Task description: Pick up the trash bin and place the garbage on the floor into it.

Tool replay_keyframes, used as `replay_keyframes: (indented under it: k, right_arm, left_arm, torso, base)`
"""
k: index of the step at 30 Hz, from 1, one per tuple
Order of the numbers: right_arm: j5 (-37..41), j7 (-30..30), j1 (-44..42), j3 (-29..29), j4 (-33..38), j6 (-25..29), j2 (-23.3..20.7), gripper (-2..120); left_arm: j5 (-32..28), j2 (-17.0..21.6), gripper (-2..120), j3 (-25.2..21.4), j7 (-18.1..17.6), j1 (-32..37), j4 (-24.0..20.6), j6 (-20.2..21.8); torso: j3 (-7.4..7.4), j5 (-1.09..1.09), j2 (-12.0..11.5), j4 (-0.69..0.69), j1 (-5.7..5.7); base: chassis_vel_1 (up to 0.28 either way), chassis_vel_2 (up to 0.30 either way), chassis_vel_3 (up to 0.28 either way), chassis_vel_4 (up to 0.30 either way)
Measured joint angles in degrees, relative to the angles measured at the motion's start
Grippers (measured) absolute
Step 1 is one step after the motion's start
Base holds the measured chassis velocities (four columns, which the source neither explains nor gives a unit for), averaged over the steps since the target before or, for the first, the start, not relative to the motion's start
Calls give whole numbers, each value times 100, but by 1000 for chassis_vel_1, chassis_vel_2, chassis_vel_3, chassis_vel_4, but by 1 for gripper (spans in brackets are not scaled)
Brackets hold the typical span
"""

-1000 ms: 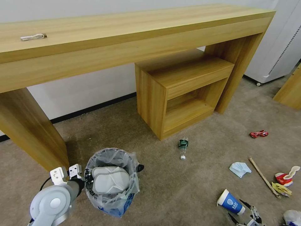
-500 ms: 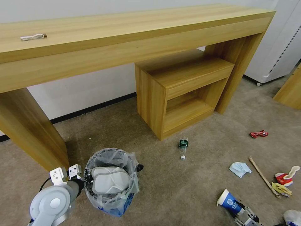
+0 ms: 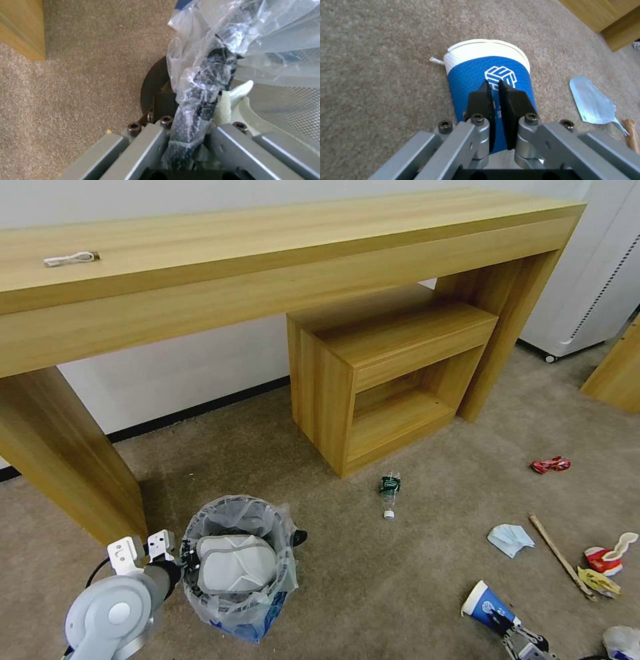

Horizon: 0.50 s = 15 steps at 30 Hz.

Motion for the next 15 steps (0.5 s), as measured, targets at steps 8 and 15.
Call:
replay_keyframes:
  k: [8, 15]
  right_arm:
    - [51, -40, -40, 51, 147, 15, -124, 17]
    - [131, -95, -192, 201, 359, -78, -299, 42]
  left_arm:
    - [46, -26, 0, 5, 0, 18, -10, -1]
    - [63, -44, 0, 30, 3, -17, 5, -1]
  torso:
    - [1, 2, 0, 1, 0]
    - [1, 1, 0, 0, 0]
  base:
    - [0, 0, 0, 0]
    - [0, 0, 0, 0]
